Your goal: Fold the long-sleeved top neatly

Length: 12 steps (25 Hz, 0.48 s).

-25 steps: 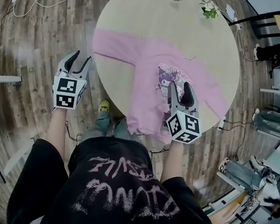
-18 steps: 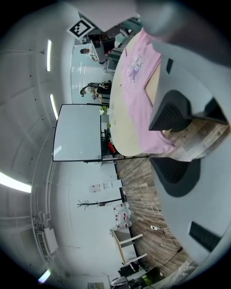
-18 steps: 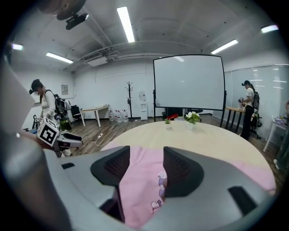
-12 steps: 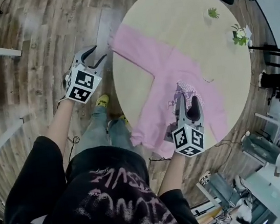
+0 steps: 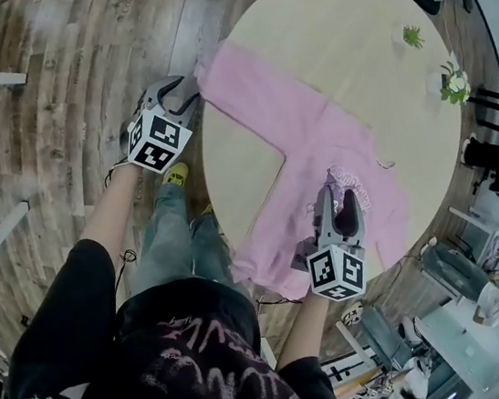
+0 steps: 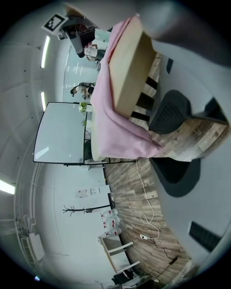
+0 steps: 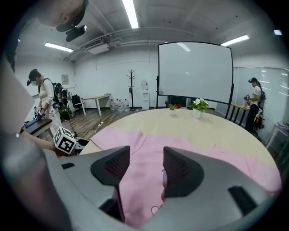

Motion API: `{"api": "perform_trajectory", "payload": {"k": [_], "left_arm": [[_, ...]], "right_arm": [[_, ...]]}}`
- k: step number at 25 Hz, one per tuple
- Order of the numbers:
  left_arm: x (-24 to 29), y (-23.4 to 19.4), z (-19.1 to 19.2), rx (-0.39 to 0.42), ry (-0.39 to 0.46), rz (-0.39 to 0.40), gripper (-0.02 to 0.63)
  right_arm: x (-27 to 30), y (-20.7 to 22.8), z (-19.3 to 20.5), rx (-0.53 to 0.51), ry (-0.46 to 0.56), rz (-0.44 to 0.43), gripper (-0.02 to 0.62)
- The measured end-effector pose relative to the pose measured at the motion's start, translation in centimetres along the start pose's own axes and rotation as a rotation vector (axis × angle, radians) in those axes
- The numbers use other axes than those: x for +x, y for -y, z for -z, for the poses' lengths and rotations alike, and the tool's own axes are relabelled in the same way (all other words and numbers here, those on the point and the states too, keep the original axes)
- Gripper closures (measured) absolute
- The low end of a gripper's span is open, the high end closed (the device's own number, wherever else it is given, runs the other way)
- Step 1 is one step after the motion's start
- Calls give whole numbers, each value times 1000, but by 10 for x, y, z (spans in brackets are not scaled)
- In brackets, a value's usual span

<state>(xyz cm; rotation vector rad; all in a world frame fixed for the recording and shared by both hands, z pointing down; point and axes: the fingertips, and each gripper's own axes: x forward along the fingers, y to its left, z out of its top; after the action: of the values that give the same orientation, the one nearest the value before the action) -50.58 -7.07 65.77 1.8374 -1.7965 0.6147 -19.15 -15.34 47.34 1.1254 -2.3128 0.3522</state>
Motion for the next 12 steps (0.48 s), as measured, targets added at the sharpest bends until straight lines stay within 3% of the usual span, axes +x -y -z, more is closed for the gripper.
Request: {"api": "perform_trajectory", "payload": {"k": [10,12], "left_arm": [[56,-9,14,-5,-22,5,421],[59,-14,14,-3,-25,-4,454]], "right_arm": [[12,29,14,35,-28,79,359],[14,31,16,44,-29,86,359]]}}
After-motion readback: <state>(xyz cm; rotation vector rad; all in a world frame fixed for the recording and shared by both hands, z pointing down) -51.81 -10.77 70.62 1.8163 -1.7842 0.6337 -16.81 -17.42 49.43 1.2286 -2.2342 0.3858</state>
